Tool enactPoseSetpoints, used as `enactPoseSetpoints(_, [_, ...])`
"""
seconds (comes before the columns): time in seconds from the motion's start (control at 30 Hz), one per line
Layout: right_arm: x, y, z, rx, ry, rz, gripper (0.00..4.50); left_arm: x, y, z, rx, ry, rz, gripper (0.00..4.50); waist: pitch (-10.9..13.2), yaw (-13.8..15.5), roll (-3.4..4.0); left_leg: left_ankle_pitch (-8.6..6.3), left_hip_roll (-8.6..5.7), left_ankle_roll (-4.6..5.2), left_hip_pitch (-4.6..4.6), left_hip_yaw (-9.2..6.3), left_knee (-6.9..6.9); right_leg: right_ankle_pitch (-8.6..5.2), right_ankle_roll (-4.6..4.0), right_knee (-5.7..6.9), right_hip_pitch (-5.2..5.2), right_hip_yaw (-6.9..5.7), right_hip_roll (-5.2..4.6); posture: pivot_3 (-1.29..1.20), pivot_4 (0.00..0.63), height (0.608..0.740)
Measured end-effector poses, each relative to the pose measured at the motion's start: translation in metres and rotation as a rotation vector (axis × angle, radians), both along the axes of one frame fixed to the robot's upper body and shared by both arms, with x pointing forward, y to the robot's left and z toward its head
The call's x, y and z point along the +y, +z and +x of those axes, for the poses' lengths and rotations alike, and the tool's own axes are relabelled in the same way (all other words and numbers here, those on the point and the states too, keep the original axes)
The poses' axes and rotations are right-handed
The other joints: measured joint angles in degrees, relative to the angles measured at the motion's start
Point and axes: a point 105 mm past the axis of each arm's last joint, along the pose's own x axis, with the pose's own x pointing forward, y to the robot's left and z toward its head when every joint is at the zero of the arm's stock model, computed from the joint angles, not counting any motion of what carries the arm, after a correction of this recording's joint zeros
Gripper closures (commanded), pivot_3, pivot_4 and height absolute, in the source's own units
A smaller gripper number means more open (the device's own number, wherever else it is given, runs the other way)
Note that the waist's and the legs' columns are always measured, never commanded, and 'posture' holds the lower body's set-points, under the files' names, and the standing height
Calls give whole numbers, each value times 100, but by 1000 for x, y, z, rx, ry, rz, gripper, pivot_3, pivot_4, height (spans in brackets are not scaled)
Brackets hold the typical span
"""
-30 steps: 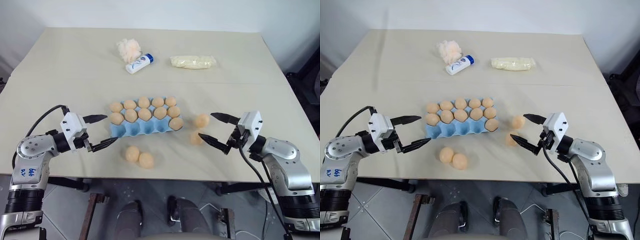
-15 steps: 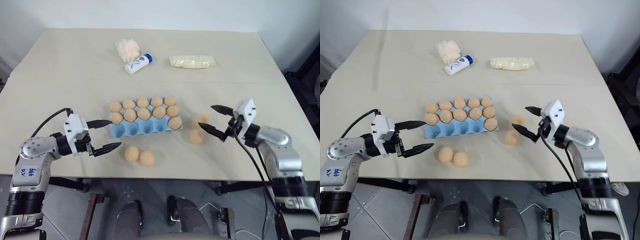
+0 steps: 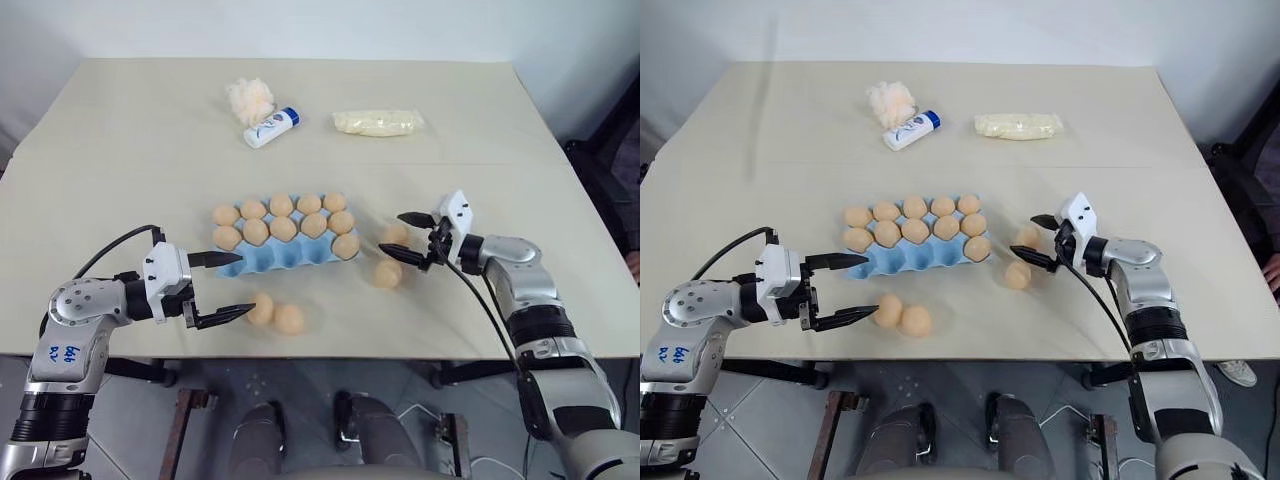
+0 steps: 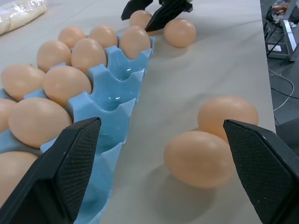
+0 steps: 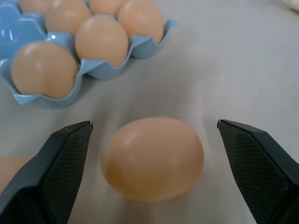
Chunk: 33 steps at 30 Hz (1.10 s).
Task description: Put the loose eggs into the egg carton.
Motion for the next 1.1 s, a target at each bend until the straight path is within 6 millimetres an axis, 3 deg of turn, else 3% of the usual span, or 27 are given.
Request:
enactPoseSetpoints(0.13, [4, 4, 3, -31, 10, -3, 1937, 0, 1, 2, -10, 11, -6, 0, 0, -26, 0, 0, 4, -1, 4, 6, 2, 2, 1, 3, -1, 14, 7, 0, 150, 740])
enactPoseSetpoints(0.27, [5, 15, 6, -57, 11, 11, 1937, 2, 2, 6, -24, 53, -26, 0, 0, -49, 0, -1, 10, -4, 10, 18, 2, 4, -1, 6, -3, 26, 11, 0, 150, 740])
enactPoseSetpoints(0.33, [14, 31, 6, -90, 41, 29, 1937, 9, 6, 10, -38, 106, -50, 0, 0, -68, 0, -1, 14, -4, 12, 24, 2, 6, -5, 11, -8, 32, 13, 0, 150, 740])
enactPoseSetpoints(0.43, [50, 62, 1, -146, 143, 99, 1937, 24, 6, 14, -32, 180, -78, 0, 0, -139, 0, 0, 23, -9, 20, 27, 2, 10, -11, 18, -8, 33, 17, 0, 150, 740])
enactPoseSetpoints(0.5, [80, 73, -9, -162, 236, 100, 1937, 30, 3, 15, -17, 208, -84, 0, 0, -167, 1, -1, 24, -12, 25, 28, 1, 10, -12, 25, -8, 33, 17, 0, 150, 740])
enactPoseSetpoints(0.63, [120, 64, -23, -121, 335, 80, 1937, 33, -4, 13, 7, 223, -83, 0, -1, -162, 0, -2, 22, -14, 18, 29, 1, 10, -13, 23, -11, 33, 10, 0, 150, 740])
enactPoseSetpoints(0.8, [141, 39, -34, -64, 375, 38, 1937, 33, -3, 13, 3, 231, -82, 0, -3, -134, -3, -5, 19, -10, 13, 29, 1, 11, -13, 15, -12, 33, 4, 0, 150, 740])
enactPoseSetpoints(0.9, [145, 25, -38, -23, 381, 17, 1133, 33, -2, 14, 1, 234, -83, 0, -3, -148, -3, -5, 20, -10, 13, 29, 1, 11, -14, 17, -13, 32, 4, 0, 150, 740])
enactPoseSetpoints(1.0, [143, 23, -37, -30, 359, 4, 138, 33, -2, 14, -4, 236, -83, 0, -3, -173, -3, -5, 20, -10, 15, 32, 1, 11, -15, 18, -13, 32, 5, 0, 150, 740])
enactPoseSetpoints(1.1, [128, 31, -32, -69, 307, -3, 60, 30, 1, 15, -11, 226, -82, 0, -2, -163, -3, -5, 20, -11, 15, 32, 1, 11, -15, 18, -14, 32, 6, 0, 150, 740])
